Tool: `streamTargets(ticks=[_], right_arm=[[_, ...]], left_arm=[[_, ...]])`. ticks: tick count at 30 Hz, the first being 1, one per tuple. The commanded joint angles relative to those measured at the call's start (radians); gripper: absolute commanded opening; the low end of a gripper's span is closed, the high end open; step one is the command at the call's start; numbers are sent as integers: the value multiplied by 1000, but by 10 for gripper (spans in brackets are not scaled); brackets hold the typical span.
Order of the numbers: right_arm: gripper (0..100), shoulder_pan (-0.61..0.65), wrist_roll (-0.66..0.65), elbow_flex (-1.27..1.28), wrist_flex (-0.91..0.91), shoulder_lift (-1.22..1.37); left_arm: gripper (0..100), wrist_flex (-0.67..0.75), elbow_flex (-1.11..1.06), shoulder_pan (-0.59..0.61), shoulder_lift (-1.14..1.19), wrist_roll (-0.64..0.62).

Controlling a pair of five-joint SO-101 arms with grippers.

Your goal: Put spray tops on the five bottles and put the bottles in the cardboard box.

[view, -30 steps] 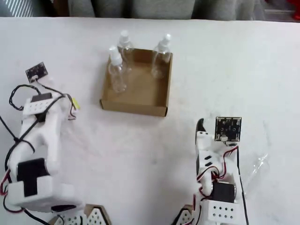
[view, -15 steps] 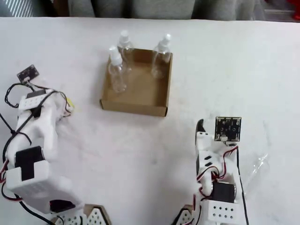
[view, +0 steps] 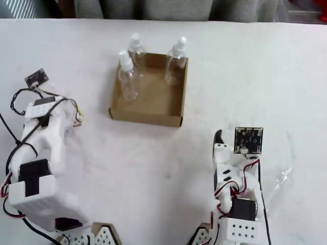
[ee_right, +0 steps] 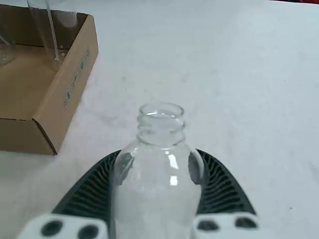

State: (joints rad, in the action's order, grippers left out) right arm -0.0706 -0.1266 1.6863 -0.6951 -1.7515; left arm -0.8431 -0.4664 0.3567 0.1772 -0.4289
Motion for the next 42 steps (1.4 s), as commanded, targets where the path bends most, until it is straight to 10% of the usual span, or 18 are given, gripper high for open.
streamTargets(ticks=[1, 18, 32, 42], right_arm=[[16, -5, -15, 8, -2, -16], [16, 269, -6, 8, 565, -16], [16, 447, -5, 8, 662, -12], [16, 449, 103, 8, 952, 289]], left_arm=[[18, 20, 14, -16, -5, -3], [20, 137, -150, -48, -159, 137], [23, 299, -296, -202, -857, 137], [23, 405, -259, -518, -1359, 140]])
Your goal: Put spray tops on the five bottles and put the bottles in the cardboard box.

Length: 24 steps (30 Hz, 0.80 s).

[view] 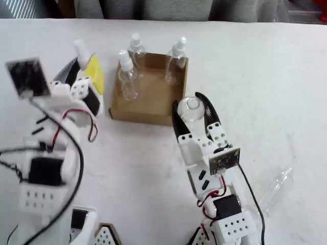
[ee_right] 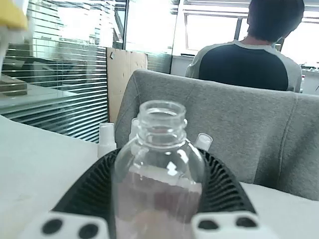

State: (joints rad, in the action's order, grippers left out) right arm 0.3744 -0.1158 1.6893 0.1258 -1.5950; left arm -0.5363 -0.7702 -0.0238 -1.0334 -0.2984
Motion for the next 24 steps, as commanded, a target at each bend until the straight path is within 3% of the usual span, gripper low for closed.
streamTargets(ticks=[1, 8, 13, 21, 24], right_arm=[[16, 4, 115, 5, 151, 173], [16, 24, 163, 6, 154, 326], [16, 47, 233, 6, 77, 320], [16, 73, 241, 6, -61, 254], [16, 108, 241, 6, -105, 225]], left_arm=[[23, 106, 77, -171, -148, 9], [23, -35, 491, -303, 114, 9], [23, -38, 750, -358, 338, 2], [23, -37, 812, -506, 429, 2], [23, 28, 756, -532, 460, 2]])
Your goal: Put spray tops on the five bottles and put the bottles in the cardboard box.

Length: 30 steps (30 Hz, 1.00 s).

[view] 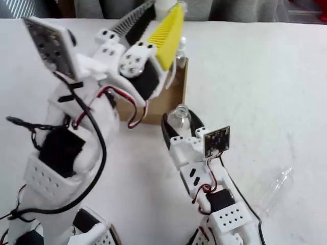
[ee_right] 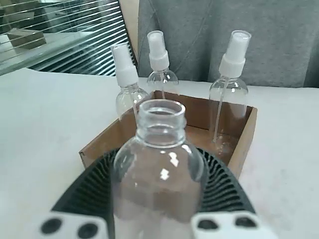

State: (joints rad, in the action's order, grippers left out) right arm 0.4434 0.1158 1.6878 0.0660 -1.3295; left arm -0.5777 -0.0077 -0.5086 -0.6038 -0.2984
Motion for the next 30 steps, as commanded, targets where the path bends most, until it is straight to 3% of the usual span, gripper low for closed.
streamTargets(ticks=[1, 11, 17, 30], right_arm=[[16, 44, 8, 8, -59, -53], [16, 42, 8, 8, -182, -171], [16, 42, 8, 8, -228, -217], [16, 42, 8, 8, -237, -214]], left_arm=[[22, 109, -38, -51, 35, 2], [22, 502, -532, -81, -64, 2], [22, 519, -644, -77, -114, 6], [22, 489, -657, -77, -275, 3]])
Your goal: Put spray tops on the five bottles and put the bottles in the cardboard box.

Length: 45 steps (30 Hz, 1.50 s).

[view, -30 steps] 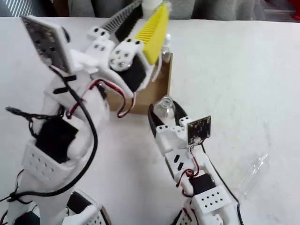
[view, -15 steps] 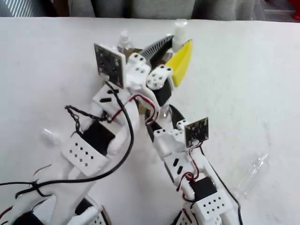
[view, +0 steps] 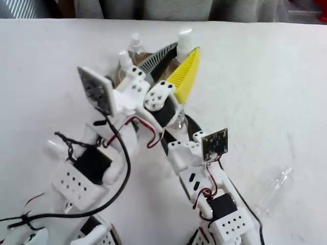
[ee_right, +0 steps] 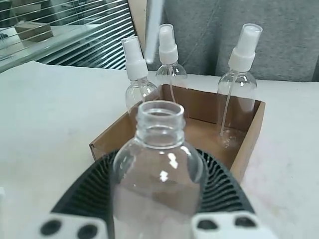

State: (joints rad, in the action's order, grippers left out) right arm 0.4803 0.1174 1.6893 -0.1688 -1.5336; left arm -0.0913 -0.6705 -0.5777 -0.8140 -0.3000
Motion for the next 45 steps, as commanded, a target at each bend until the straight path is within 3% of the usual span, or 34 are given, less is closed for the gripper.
streamTargets(ticks=[1, 21, 31, 45], right_arm=[[16, 4, 6, 6, -2, -10], [16, 4, 6, 6, -10, -15], [16, 4, 6, 6, -8, -15], [16, 4, 2, 6, -10, -7]], left_arm=[[22, -15, 6, -8, -71, 5], [22, 169, -203, 44, -71, 3], [22, 173, -351, 47, -79, -64], [23, 173, -522, 51, -81, -60]])
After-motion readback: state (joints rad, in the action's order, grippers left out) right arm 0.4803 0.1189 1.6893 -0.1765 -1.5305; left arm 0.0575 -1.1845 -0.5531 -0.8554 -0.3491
